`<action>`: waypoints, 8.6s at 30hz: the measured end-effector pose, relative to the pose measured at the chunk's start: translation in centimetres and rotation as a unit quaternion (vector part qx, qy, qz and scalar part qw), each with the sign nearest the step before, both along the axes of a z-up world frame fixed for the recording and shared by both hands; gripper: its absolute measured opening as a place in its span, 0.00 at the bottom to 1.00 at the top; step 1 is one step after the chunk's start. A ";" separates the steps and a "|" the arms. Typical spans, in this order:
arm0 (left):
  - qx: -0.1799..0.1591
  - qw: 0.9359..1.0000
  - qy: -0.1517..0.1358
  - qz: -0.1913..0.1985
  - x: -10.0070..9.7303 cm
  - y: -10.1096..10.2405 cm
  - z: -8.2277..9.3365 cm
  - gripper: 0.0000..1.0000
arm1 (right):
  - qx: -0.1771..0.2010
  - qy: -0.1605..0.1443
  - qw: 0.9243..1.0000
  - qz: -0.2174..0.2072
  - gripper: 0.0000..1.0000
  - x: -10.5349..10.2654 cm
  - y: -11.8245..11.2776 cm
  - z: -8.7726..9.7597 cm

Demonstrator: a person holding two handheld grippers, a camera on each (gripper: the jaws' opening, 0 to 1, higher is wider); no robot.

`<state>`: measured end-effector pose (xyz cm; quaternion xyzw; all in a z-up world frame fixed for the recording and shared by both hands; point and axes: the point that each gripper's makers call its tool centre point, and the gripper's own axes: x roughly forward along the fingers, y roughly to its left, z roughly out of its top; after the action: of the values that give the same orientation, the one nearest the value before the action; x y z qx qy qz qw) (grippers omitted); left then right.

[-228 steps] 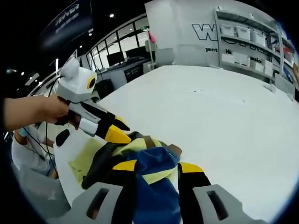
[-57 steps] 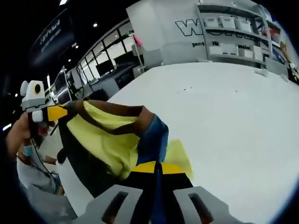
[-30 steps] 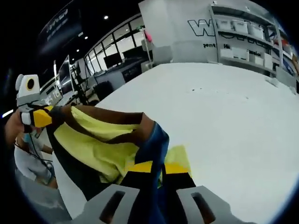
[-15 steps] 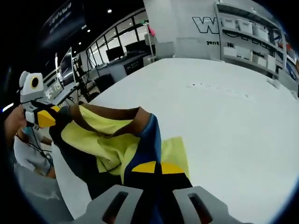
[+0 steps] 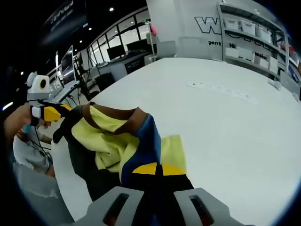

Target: Fold the garment on the visible template until the final outline fits inside the template.

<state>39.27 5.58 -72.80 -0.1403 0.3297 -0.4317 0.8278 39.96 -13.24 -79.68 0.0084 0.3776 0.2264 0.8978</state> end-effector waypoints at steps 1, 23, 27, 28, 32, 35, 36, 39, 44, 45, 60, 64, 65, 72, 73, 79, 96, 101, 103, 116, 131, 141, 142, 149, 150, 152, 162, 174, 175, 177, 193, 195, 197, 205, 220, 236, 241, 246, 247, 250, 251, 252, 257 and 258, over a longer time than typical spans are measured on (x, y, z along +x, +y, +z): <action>0.000 1.000 0.001 -0.002 0.0 0.0 -0.1 0.11 | 0.000 0.001 1.000 -0.001 0.00 -0.1 -0.1 0.0; 0.034 0.999 -0.022 0.007 -1.8 1.7 0.2 0.00 | 0.045 -0.030 0.998 -0.026 0.00 -2.5 -1.6 3.8; 0.049 0.998 -0.036 -0.010 -2.5 1.6 0.7 0.00 | 0.040 -0.037 0.998 -0.011 0.00 -3.4 -1.6 4.4; 0.051 0.998 -0.038 -0.012 -2.6 1.6 0.8 0.00 | 0.035 -0.037 0.999 -0.005 0.00 -3.6 -1.6 4.5; 0.061 0.997 -0.047 -0.026 -2.9 1.3 1.3 0.00 | 0.027 -0.038 0.999 0.011 0.00 -4.4 -1.8 5.0; 0.071 0.995 -0.055 -0.035 -3.1 1.2 1.6 0.00 | 0.019 -0.037 0.999 0.022 0.00 -5.1 -2.1 5.3; 0.075 0.995 -0.059 -0.039 -3.2 1.2 1.8 0.00 | 0.018 -0.035 0.999 0.026 0.00 -5.3 -2.2 5.4; 0.076 0.994 -0.065 -0.047 -3.6 1.0 2.5 0.00 | 0.006 -0.031 0.998 0.045 0.00 -6.2 -2.3 5.6; 0.080 0.993 -0.075 -0.054 -3.9 1.2 3.3 0.00 | 0.007 -0.033 0.998 0.054 0.00 -7.2 -2.7 6.6; 0.080 0.992 -0.078 -0.055 -3.9 1.2 3.6 0.00 | 0.012 -0.035 0.998 0.054 0.00 -7.4 -2.7 7.0; 0.063 0.990 -0.102 -0.070 -5.1 0.8 7.3 0.00 | 0.059 -0.062 0.995 0.053 0.00 -9.2 -2.6 12.0; 0.063 0.989 -0.106 -0.079 -5.3 0.6 7.9 0.00 | 0.062 -0.063 0.994 0.062 0.00 -9.8 -2.5 12.5; 0.064 0.989 -0.107 -0.082 -5.4 0.6 8.0 0.00 | 0.062 -0.062 0.994 0.065 0.00 -9.9 -2.6 12.6; 0.055 0.983 -0.144 -0.097 -5.8 -0.3 10.0 0.00 | 0.061 -0.096 0.990 0.082 0.00 -10.3 -2.9 15.0; 0.051 0.984 -0.144 -0.095 -5.8 -0.4 10.4 0.00 | 0.064 -0.103 0.989 0.081 0.00 -10.3 -2.9 15.6; 0.034 0.980 -0.171 -0.094 -5.8 -1.0 13.0 0.00 | 0.075 -0.137 0.984 0.086 0.00 -10.3 -2.8 18.6; -0.005 0.971 -0.216 -0.105 -7.9 -1.0 18.0 0.00 | 0.115 -0.210 0.964 0.114 0.00 -12.7 -1.5 25.5; -0.015 0.966 -0.233 -0.114 -8.6 -1.1 19.9 0.00 | 0.126 -0.232 0.956 0.126 0.00 -13.6 -1.0 28.2; -0.032 0.962 -0.244 -0.116 -9.0 -1.2 21.5 0.00 | 0.130 -0.243 0.952 0.136 0.00 -14.0 -0.7 29.4; -0.015 0.957 -0.263 -0.120 -9.0 -1.0 22.3 0.00 | 0.121 -0.270 0.946 0.135 0.00 -13.1 -0.6 30.9; 0.012 0.959 -0.266 -0.100 -6.3 -1.0 21.1 0.00 | 0.103 -0.267 0.952 0.107 0.00 -10.5 -2.2 29.5; 0.025 0.959 -0.266 -0.091 -3.6 -1.8 20.2 0.00 | 0.083 -0.265 0.957 0.080 0.00 -7.9 -3.6 28.1; 0.026 0.960 -0.265 -0.089 -3.2 -1.8 20.0 0.00 | 0.082 -0.265 0.957 0.078 0.00 -7.7 -3.7 28.0; 0.033 0.960 -0.265 -0.080 -1.5 -2.1 19.2 0.00 | 0.070 -0.265 0.959 0.070 0.00 -5.8 -4.1 27.1; 0.034 0.961 -0.263 -0.079 -1.2 -2.1 19.0 0.00 | 0.065 -0.265 0.960 0.070 0.00 -5.6 -4.2 26.9; 0.034 0.962 -0.259 -0.076 -0.6 -2.2 18.6 0.00 | 0.052 -0.266 0.960 0.073 0.00 -5.0 -4.2 26.5; 0.047 0.964 -0.255 -0.055 2.6 -2.3 17.2 0.00 | 0.017 -0.259 0.963 0.071 0.00 -1.1 -5.3 24.6; 0.089 0.962 -0.258 -0.011 7.6 -2.2 14.9 0.00 | -0.038 -0.256 0.964 0.054 0.00 3.8 -6.5 21.1; 0.092 0.962 -0.257 -0.010 7.9 -2.3 14.7 0.00 | -0.041 -0.254 0.965 0.053 0.00 4.1 -6.5 20.8; 0.097 0.963 -0.253 -0.007 8.5 -2.5 13.9 0.00 | -0.048 -0.250 0.966 0.050 0.00 4.7 -6.5 19.9; 0.133 0.969 -0.207 0.025 12.0 -3.4 6.8 0.00 | -0.121 -0.220 0.967 0.032 0.00 8.5 -7.4 12.4; 0.135 0.969 -0.203 0.029 12.4 -3.4 6.4 0.00 | -0.124 -0.216 0.968 0.027 0.00 9.1 -7.6 11.6; 0.138 0.969 -0.204 0.032 12.9 -3.5 6.1 0.00 | -0.134 -0.213 0.968 0.025 0.00 9.7 -7.7 11.0; 0.159 0.966 -0.200 0.036 16.3 -3.4 3.6 0.00 | -0.146 -0.181 0.972 0.020 0.00 12.1 -7.9 8.2; 0.174 0.970 -0.165 0.033 19.3 -3.2 -1.2 0.00 | -0.171 -0.148 0.974 0.025 0.00 13.8 -7.9 3.8; 0.189 0.970 -0.149 0.036 20.9 -3.1 -4.8 0.00 | -0.198 -0.133 0.970 0.036 0.00 15.5 -8.0 0.6; 0.193 0.969 -0.148 0.039 21.6 -3.1 -5.5 0.00 | -0.205 -0.131 0.969 0.036 0.00 16.2 -8.2 0.0; 0.198 0.970 -0.137 0.044 21.8 -3.0 -6.7 0.00 | -0.202 -0.112 0.973 0.031 0.00 16.1 -8.1 -1.4; 0.203 0.968 -0.137 0.049 22.0 -2.8 -6.9 0.00 | -0.203 -0.111 0.972 0.031 0.00 16.1 -8.0 -1.5; 0.203 0.969 -0.135 0.043 21.6 -2.9 -6.9 0.00 | -0.205 -0.109 0.972 0.036 0.00 15.9 -7.7 -1.8; 0.206 0.968 -0.139 0.038 21.3 -3.0 -6.7 0.00 | -0.206 -0.109 0.972 0.037 0.00 15.9 -7.6 -1.7; 0.211 0.967 -0.142 0.035 21.2 -3.0 -6.7 0.00 | -0.205 -0.109 0.972 0.037 0.00 15.9 -7.5 -1.7; 0.208 0.966 -0.147 0.038 20.4 -3.1 -5.4 0.00 | -0.207 -0.117 0.971 0.040 0.00 15.5 -7.3 -1.1; 0.204 0.967 -0.149 0.036 20.1 -3.3 -5.1 0.00 | -0.205 -0.118 0.971 0.040 0.01 15.4 -7.3 -0.9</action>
<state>59.36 2.33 -77.89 0.0860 0.2788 -0.3413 0.8935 55.32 -20.54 -80.59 -0.2180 0.3071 0.1787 0.9090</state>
